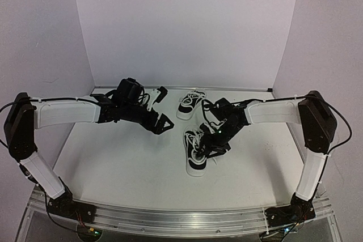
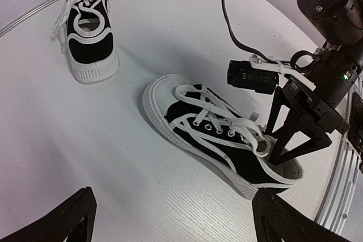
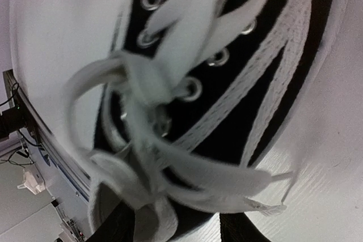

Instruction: Tie the shoes

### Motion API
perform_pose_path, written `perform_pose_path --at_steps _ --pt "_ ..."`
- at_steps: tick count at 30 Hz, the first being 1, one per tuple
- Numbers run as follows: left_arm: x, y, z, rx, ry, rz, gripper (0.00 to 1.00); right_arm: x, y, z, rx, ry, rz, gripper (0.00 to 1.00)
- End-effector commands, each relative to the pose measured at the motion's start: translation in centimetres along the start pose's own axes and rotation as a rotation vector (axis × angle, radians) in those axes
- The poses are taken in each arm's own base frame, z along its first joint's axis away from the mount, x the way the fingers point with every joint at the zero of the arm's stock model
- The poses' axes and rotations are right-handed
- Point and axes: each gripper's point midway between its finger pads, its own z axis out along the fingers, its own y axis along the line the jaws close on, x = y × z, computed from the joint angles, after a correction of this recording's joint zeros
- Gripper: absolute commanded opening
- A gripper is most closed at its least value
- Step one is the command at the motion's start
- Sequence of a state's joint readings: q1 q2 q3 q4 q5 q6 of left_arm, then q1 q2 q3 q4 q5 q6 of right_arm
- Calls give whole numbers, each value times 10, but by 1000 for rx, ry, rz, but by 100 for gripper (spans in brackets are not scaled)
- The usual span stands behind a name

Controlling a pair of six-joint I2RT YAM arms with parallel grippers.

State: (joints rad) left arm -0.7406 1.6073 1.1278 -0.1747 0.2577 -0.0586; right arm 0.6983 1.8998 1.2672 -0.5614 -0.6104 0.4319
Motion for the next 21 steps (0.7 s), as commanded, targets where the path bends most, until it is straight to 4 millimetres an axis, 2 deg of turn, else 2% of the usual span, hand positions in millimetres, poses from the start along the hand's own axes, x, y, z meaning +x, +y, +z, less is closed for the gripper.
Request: perform_pose_path --at_steps 1,4,5,8,13,15,17,21 --pt "-19 1 -10 -29 -56 7 99 -22 4 9 7 -46 -9 28" --pt "-20 3 -10 -40 -55 6 100 -24 7 3 -7 -59 17 3" --pt "-21 4 -10 -46 -55 4 99 -23 7 -1 -15 -64 37 0" --pt "-24 9 -11 -74 -61 -6 99 -24 6 -26 -57 -115 102 0" --pt "-29 13 -13 -103 -75 -12 100 -53 21 -115 -121 -359 173 0" --pt "-30 14 -12 -108 -83 -12 100 -65 21 -143 -127 -444 208 0" --pt "-35 17 -11 -120 -93 -14 100 -77 17 -157 -113 -500 233 0" --pt "-37 24 -4 -157 -78 0 100 -106 -8 -156 -25 -555 258 0"
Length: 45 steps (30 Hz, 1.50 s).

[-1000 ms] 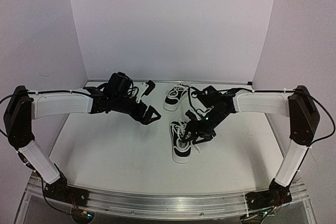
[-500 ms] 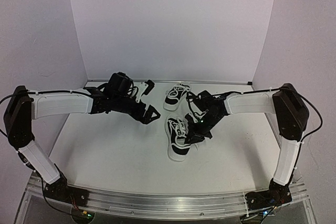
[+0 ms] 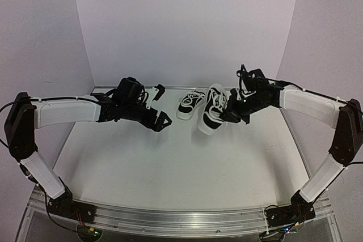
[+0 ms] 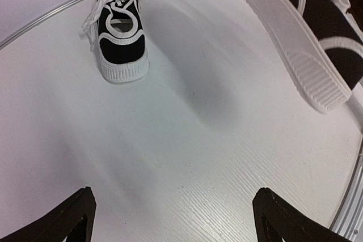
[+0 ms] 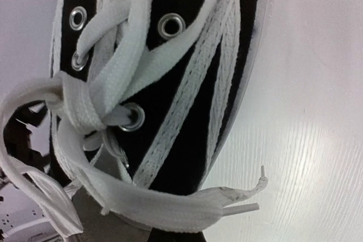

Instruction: Tie the shoes

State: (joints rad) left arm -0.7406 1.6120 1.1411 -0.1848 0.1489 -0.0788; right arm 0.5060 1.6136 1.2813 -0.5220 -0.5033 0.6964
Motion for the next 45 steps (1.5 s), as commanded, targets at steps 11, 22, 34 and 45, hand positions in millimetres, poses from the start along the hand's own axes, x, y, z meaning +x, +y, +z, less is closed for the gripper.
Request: perform_pose_path --at_steps 11,22,34,45 --pt "-48 18 -4 -126 -85 23 100 -141 -38 45 134 -236 54 0" --pt "-40 28 -2 -181 -68 15 100 -155 -60 93 142 -169 53 0" --pt "-75 52 -24 -132 -104 -200 100 -152 -8 39 4 -175 -20 72" --pt "-92 124 -65 -201 47 -427 100 -122 54 -52 -164 -225 -355 98"
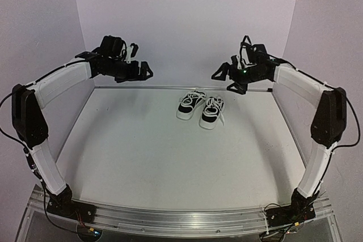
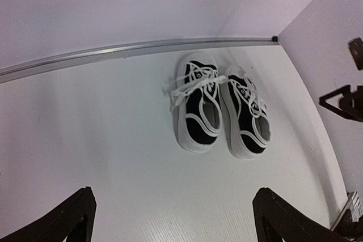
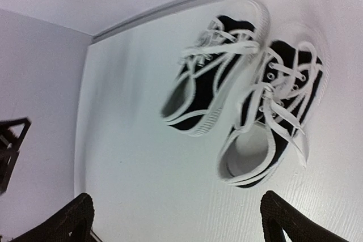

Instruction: Tie the shoes

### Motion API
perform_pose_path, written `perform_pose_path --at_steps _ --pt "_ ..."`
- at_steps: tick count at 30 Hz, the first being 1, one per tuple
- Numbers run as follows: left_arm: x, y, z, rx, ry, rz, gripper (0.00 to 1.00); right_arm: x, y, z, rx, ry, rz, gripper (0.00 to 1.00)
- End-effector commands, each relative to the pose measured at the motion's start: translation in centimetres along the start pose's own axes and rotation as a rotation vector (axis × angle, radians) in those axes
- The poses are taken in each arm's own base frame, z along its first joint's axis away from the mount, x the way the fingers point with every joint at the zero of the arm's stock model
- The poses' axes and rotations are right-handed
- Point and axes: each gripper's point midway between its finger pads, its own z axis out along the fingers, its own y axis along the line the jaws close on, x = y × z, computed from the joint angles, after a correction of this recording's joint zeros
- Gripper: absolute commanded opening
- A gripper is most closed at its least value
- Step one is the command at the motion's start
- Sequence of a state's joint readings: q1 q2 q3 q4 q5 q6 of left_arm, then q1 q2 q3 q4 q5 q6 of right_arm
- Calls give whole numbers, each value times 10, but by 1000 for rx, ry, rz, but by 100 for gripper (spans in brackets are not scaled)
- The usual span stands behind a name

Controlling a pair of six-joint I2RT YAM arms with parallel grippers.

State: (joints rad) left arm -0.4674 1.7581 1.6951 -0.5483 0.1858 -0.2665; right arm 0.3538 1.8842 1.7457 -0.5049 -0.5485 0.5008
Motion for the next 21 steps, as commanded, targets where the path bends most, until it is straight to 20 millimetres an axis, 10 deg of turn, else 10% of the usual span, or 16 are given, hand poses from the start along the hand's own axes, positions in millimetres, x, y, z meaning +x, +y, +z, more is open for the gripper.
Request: perform_pose_path --at_steps 1,12,21 --pt "30 24 -12 -93 179 -69 100 19 22 -33 -89 17 -188 98" --pt "148 60 -54 -212 323 -132 100 143 -30 -51 -68 159 -210 98" --pt "178 65 -72 -218 288 -186 100 156 -30 -67 -86 106 -200 98"
